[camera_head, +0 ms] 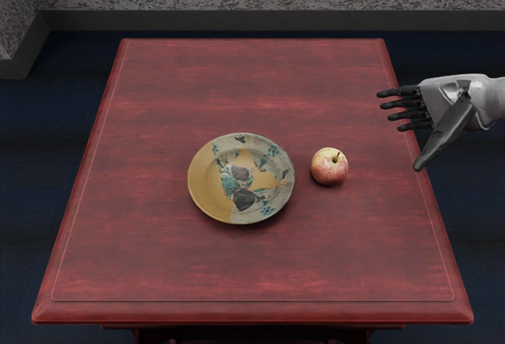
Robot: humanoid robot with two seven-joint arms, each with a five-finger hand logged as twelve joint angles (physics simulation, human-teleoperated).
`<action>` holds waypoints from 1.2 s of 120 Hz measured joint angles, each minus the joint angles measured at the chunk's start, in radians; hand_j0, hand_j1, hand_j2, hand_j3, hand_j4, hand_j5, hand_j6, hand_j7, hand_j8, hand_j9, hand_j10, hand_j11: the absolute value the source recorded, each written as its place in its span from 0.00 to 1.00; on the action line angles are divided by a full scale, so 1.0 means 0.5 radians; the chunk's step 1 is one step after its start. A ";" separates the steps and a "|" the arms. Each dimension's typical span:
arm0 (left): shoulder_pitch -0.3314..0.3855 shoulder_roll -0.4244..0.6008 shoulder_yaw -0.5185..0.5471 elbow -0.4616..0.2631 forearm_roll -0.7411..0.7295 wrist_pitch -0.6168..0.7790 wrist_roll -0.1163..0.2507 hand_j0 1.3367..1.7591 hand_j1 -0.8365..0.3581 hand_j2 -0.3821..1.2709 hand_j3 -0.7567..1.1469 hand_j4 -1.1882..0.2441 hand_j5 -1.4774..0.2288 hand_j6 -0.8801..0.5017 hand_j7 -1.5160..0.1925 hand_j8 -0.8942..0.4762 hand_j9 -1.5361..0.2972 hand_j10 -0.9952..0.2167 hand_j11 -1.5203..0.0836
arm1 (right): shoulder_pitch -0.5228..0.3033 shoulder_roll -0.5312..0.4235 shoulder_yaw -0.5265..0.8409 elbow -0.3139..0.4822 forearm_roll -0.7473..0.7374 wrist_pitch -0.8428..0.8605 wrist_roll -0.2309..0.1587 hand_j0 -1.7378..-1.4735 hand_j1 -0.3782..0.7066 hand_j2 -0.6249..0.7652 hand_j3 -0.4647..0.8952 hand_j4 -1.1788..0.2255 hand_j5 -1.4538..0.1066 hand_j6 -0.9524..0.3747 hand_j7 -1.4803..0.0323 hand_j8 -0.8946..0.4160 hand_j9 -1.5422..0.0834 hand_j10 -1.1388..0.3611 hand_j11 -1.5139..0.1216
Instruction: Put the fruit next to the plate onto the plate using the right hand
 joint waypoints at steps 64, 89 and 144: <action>0.154 0.000 -0.001 0.001 0.000 0.000 0.001 0.76 0.98 0.23 0.40 0.82 0.86 0.63 0.88 0.64 0.83 0.81 0.94 | 0.326 0.172 -0.168 0.073 -0.732 -0.127 0.000 0.30 0.03 0.45 0.34 0.84 0.93 0.71 0.98 0.68 0.95 0.76 0.93; 0.162 0.000 -0.002 -0.012 0.000 0.000 0.001 0.76 0.98 0.23 0.40 0.82 0.86 0.63 0.88 0.64 0.83 0.81 0.94 | 0.350 0.501 -0.205 0.019 -1.053 -0.215 0.000 0.30 0.03 0.45 0.34 0.84 0.93 0.71 0.98 0.68 0.95 0.76 0.93; 0.162 0.000 -0.002 -0.015 0.000 0.000 0.000 0.76 0.98 0.23 0.40 0.82 0.86 0.63 0.88 0.64 0.83 0.81 0.94 | 0.708 0.720 -0.986 0.102 -0.763 -1.043 0.000 0.30 0.03 0.45 0.34 0.84 0.93 0.71 0.98 0.68 0.95 0.76 0.93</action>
